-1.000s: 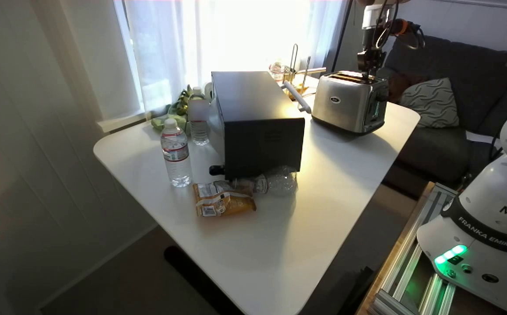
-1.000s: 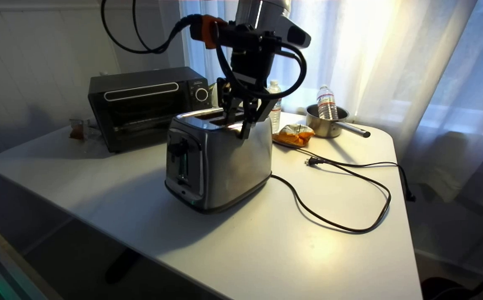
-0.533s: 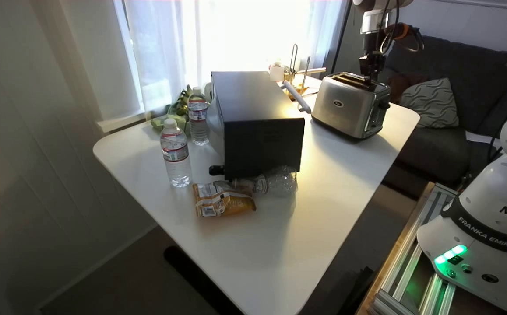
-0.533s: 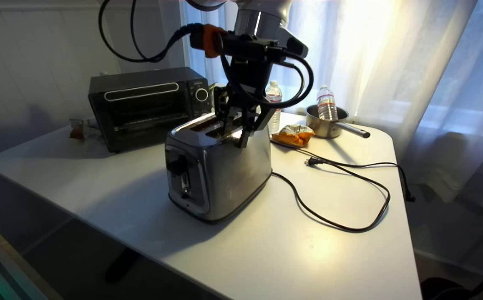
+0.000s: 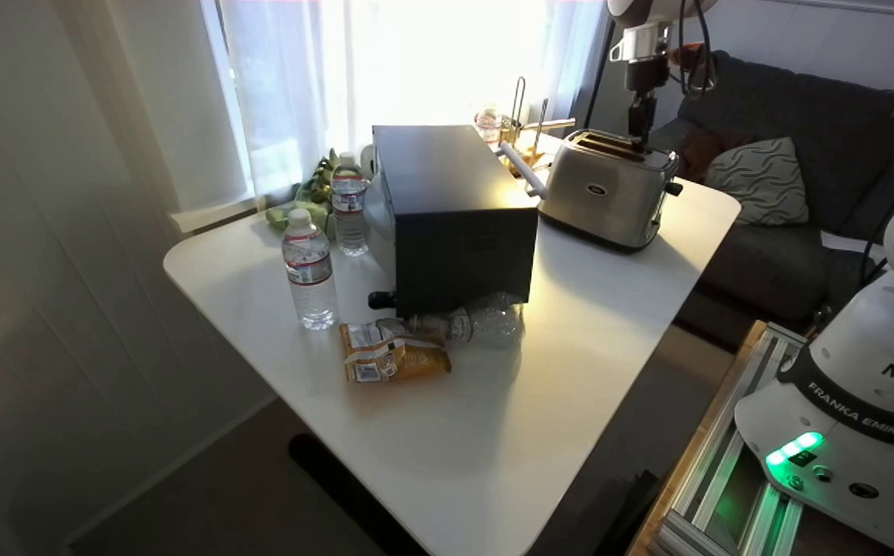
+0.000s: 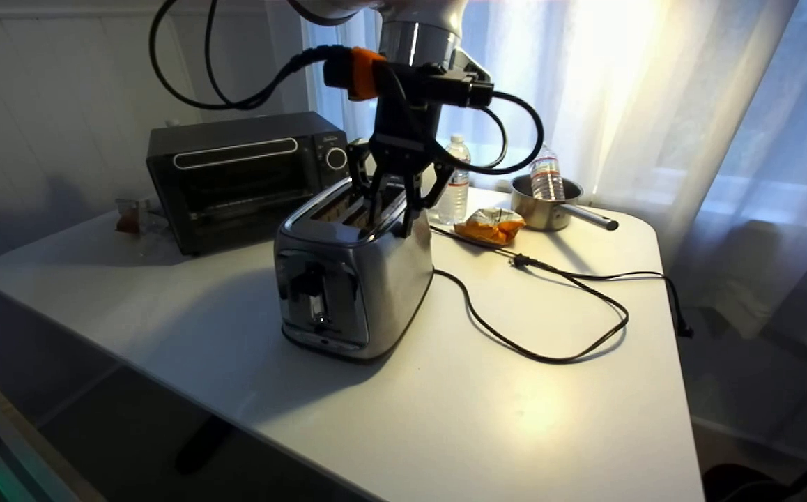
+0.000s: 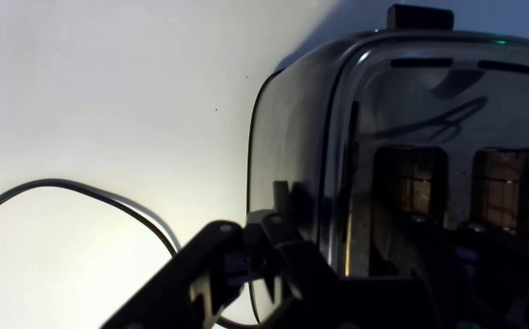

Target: Place the toaster with it's back facing the oven

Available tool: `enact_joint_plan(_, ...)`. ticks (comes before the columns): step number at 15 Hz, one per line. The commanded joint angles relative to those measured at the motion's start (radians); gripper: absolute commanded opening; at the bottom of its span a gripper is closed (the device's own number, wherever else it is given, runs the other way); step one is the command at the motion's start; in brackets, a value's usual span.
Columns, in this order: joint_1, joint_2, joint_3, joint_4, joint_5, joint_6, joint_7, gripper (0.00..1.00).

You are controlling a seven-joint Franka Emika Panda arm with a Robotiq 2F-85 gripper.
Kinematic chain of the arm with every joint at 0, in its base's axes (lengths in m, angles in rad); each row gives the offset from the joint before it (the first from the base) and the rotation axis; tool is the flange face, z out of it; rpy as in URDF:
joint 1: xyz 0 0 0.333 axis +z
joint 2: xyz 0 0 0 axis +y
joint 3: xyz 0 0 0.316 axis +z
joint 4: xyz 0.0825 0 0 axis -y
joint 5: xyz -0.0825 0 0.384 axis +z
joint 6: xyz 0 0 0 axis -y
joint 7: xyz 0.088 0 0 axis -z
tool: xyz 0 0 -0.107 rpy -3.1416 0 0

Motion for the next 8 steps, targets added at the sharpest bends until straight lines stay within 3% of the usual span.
enact_joint_plan(1,0.026,-0.069,0.029,-0.118,-0.004,0.000,-0.123,0.19)
enact_joint_plan(8,0.079,-0.156,0.050,-0.246,-0.026,0.071,-0.284,0.19)
